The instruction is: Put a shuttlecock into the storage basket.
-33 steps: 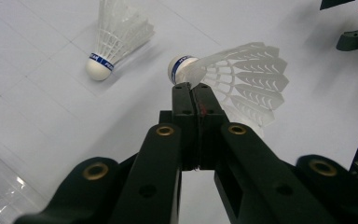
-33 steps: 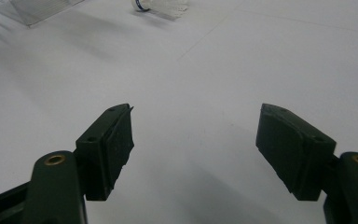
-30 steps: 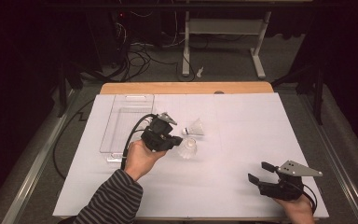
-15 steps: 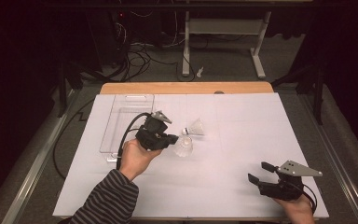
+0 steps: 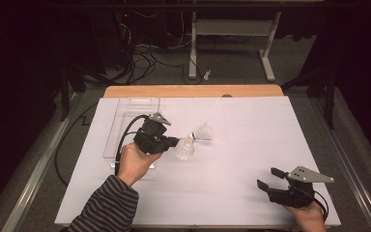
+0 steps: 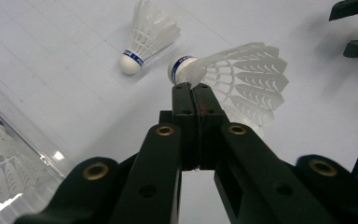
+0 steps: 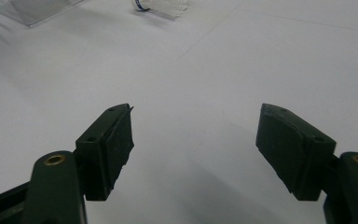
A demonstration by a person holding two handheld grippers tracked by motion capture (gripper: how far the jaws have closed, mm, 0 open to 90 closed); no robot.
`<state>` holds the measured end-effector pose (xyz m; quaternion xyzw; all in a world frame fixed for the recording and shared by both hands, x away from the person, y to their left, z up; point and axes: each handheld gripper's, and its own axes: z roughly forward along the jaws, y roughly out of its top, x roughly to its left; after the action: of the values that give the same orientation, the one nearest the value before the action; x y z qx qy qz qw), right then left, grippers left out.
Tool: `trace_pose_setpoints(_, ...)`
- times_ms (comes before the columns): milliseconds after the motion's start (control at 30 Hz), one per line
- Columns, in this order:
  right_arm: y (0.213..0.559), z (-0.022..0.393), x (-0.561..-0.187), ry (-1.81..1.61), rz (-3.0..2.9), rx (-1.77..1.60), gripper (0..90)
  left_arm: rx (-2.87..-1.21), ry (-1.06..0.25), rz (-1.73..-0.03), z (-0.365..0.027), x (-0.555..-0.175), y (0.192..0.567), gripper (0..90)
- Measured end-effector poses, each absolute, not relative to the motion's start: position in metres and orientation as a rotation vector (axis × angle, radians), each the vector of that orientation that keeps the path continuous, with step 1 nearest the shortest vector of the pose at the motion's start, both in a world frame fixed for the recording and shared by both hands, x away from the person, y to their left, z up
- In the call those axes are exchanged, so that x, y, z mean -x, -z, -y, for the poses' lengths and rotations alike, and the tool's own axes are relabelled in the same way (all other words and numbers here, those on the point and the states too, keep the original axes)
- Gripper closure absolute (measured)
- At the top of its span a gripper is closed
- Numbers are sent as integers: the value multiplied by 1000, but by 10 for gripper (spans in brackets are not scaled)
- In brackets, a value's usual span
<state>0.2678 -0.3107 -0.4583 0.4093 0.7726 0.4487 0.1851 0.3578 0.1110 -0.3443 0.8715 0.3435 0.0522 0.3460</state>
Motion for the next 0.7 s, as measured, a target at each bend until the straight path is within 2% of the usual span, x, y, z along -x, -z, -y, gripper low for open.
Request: trace_pose_setpoints(700, 459, 310, -268, -1261, -2179, -1155, 277, -2207, -194, -948, -138, -358, 334, 893)
